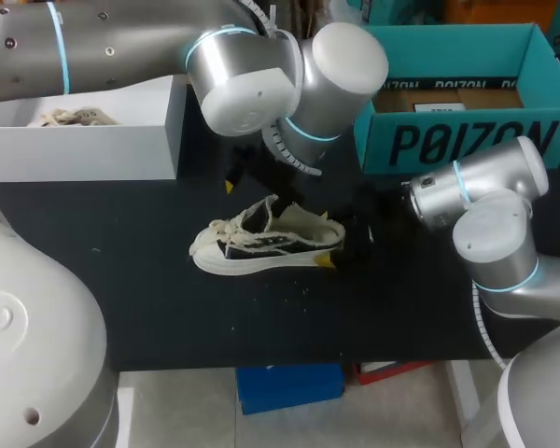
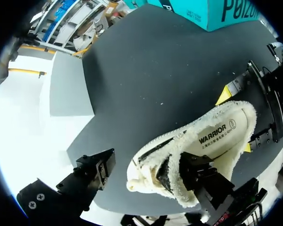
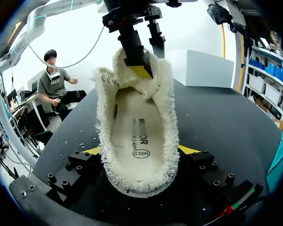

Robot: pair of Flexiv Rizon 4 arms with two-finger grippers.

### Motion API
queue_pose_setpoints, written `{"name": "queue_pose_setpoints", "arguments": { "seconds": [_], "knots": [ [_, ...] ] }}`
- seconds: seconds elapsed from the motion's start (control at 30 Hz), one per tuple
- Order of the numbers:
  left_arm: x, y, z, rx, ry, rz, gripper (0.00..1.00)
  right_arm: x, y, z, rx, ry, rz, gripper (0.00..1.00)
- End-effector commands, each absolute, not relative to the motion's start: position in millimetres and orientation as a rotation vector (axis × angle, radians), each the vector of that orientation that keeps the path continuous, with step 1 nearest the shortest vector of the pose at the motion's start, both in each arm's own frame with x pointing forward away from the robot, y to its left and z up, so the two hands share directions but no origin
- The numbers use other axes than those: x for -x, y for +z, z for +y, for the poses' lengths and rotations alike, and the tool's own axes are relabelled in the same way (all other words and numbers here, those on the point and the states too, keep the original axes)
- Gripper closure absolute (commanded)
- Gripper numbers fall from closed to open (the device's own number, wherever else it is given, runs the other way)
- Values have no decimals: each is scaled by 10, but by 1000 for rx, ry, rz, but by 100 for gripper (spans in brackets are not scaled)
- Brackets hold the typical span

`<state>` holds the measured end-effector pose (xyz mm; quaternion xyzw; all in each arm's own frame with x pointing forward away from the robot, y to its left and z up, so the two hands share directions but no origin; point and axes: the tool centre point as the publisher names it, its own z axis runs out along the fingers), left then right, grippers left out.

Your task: Take the shoe out of the shoebox, open the shoe tongue, remove and reinsert the insole, then place the shoe into the shoebox

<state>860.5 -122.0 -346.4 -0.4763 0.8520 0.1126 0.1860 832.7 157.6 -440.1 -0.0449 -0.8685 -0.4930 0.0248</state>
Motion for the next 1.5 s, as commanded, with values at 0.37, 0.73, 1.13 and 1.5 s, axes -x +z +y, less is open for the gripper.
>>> {"name": "queue_pose_setpoints", "arguments": {
  "seconds": [0.37, 0.73, 1.13, 1.5],
  "knots": [
    [-8371, -3431, -1314, 1346, 505, 2293, 83, -8340, -4423, 1590, 142, -1525, -2688, 100],
    [-8342, -3393, -1310, 1412, 566, 2195, 100, -8340, -4423, 1590, 142, -1525, -2688, 100],
    [-8158, -3370, -1176, 1658, 766, 1945, 100, -8340, -4423, 1590, 142, -1525, -2688, 100],
    [-8061, -3462, -874, 1836, 826, 1815, 100, -8340, -4423, 1590, 142, -1525, -2688, 100]
  ]
}}
